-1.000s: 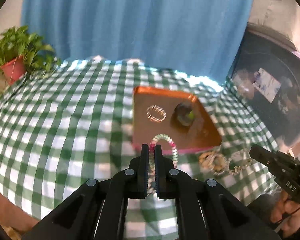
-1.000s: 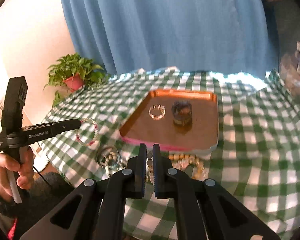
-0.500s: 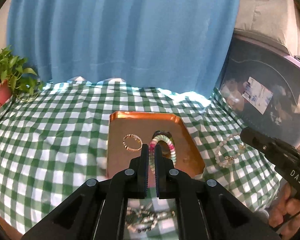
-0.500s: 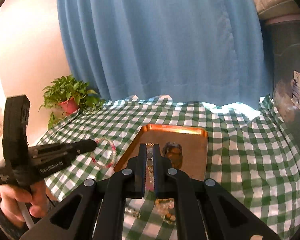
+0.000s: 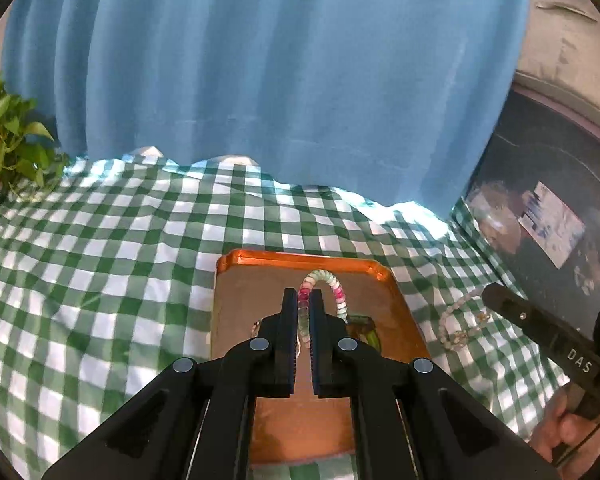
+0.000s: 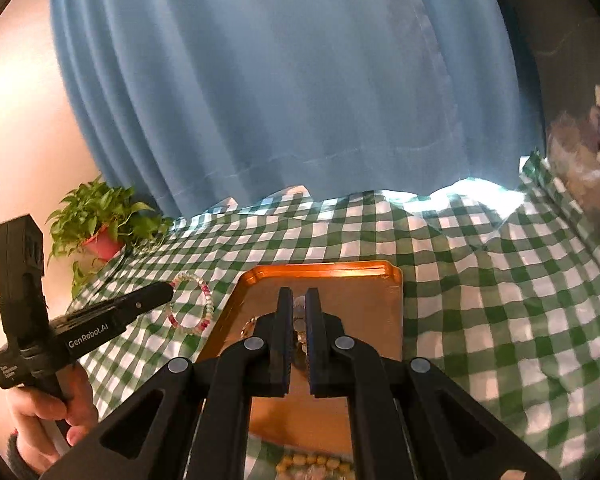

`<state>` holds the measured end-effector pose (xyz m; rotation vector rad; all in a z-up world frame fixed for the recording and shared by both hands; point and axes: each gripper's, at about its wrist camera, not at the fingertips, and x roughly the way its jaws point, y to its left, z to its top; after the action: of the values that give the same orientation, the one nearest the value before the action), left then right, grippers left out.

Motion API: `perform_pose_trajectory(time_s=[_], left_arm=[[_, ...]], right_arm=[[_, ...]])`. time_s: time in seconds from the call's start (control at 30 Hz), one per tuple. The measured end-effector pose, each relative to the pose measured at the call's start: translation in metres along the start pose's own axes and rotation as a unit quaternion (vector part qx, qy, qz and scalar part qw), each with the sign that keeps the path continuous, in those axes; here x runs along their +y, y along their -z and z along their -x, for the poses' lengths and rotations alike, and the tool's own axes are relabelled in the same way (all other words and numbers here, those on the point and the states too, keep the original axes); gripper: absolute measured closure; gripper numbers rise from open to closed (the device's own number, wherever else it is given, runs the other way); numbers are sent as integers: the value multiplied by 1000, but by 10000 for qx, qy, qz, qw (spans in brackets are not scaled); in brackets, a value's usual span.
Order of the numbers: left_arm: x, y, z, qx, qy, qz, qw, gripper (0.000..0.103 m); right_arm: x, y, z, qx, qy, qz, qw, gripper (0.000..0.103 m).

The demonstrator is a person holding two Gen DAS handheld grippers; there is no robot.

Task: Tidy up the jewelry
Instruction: 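Lower the pink-and-green bracelet onto the tray with the left tool while the right tool sets its bracelet down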

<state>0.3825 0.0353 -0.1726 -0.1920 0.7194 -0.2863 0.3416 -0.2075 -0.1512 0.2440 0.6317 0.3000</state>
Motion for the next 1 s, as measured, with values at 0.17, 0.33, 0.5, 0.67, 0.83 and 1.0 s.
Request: perform_pose_trajectory(time_s=[0.17,0.33,0.5,0.67,0.83,1.0], left_arm=[[21,7,-43,370,78,317,9988,98],[39,8,-72,566,299,812,9946,98],[48,15,-91,829,495,1140,9888,98],[48,22,-93,1330,951,1374,9769,98],[38,49,-99,1777,722,1099,9753,98],[20,65,-101,1917,388,557,9791,98]], right_arm=[[-14,3,-37,139,-1,-86,9999,98],[-37,14,-71,339,77,-305,9989,98],[-55,18,-96,540,3,-588,9968,98],[-64,23,-101,705,-33,-712,9950,98],[-60,28,-98,898,123,-510,9946,98],[-55,45,-101,1167,287,-298,9923,98]])
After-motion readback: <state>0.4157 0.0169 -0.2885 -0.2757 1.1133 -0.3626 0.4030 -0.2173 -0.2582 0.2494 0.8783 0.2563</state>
